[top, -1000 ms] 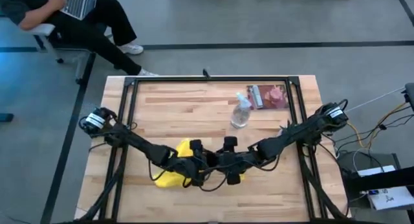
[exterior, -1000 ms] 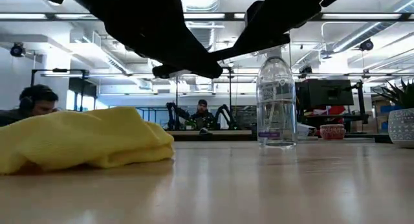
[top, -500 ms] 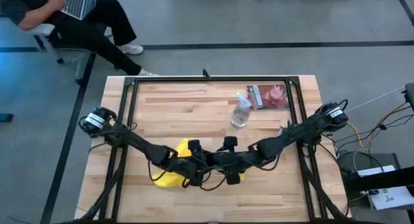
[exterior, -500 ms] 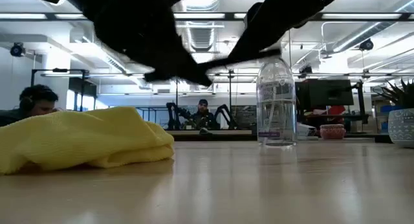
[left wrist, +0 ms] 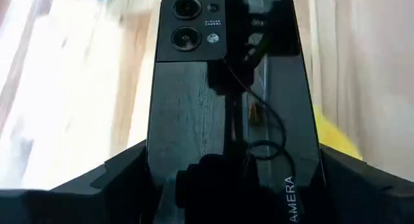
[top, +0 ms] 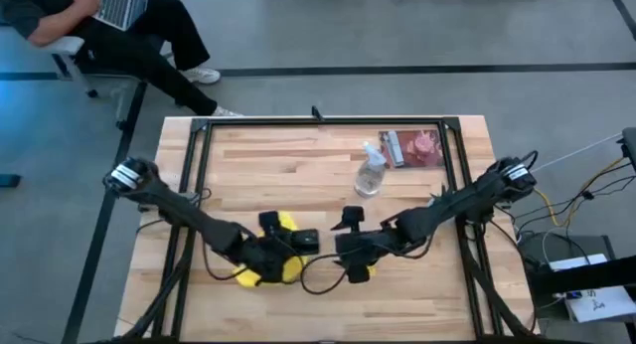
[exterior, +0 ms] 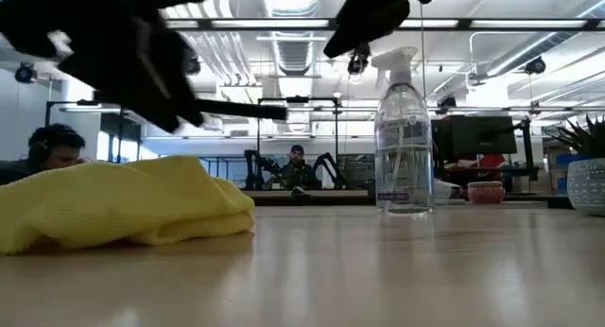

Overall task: Apply microfiber cloth
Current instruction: Wipe the black cellphone with the yellow microfiber cloth

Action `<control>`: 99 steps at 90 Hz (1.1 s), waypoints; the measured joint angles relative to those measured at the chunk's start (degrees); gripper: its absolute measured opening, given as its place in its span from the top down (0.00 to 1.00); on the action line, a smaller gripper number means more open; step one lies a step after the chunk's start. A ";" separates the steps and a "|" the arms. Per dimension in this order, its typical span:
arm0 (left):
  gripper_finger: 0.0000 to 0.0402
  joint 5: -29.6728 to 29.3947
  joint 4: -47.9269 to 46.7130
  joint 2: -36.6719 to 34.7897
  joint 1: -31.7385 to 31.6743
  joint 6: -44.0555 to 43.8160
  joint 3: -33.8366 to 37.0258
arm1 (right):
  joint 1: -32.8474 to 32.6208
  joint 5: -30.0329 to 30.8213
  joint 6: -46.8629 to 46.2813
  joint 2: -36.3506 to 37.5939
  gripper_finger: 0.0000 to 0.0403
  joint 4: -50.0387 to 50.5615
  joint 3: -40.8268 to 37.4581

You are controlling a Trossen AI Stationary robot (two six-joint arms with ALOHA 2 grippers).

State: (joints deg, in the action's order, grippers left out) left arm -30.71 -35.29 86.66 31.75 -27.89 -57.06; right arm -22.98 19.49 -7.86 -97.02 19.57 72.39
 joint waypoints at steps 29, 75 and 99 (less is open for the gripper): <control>0.20 7.37 -6.97 -10.66 6.22 -14.35 4.90 | 0.49 -3.02 3.41 -14.52 0.06 -30.35 -1.50; 0.20 9.00 -1.37 -16.60 9.47 -23.85 17.76 | 4.10 -1.29 1.54 -35.43 0.21 -31.77 14.60; 0.20 8.90 1.81 -15.98 9.99 -23.71 20.46 | 3.74 -1.91 5.12 -34.05 0.81 -20.04 16.57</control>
State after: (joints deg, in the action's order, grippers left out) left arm -21.81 -33.48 70.67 41.74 -51.60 -36.60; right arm -19.25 17.59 -2.74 -131.07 -0.48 88.96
